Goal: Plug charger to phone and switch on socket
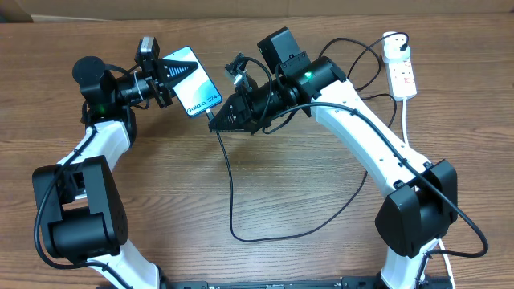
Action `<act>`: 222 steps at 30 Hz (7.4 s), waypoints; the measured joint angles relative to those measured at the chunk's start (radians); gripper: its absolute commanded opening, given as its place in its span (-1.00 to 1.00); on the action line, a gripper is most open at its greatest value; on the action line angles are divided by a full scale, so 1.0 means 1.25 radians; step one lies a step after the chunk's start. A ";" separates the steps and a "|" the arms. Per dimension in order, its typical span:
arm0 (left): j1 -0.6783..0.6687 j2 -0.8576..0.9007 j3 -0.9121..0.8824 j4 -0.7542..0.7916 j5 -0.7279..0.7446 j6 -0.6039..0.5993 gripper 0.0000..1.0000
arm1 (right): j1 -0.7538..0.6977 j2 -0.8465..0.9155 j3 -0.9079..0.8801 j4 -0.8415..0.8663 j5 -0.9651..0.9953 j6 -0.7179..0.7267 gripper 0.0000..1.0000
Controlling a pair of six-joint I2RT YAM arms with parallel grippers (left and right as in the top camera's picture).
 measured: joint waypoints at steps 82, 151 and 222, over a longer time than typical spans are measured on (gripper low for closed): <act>0.007 0.000 0.002 0.099 -0.004 -0.030 -0.92 | -0.008 0.020 -0.003 0.073 -0.076 0.081 -0.93; 0.006 0.000 0.005 0.101 0.087 -0.030 -0.92 | -0.029 0.027 -0.003 0.008 -0.072 0.012 -0.93; 0.031 0.000 0.005 0.099 0.096 -0.067 -0.92 | 0.021 0.027 -0.003 0.048 -0.132 -0.023 -0.92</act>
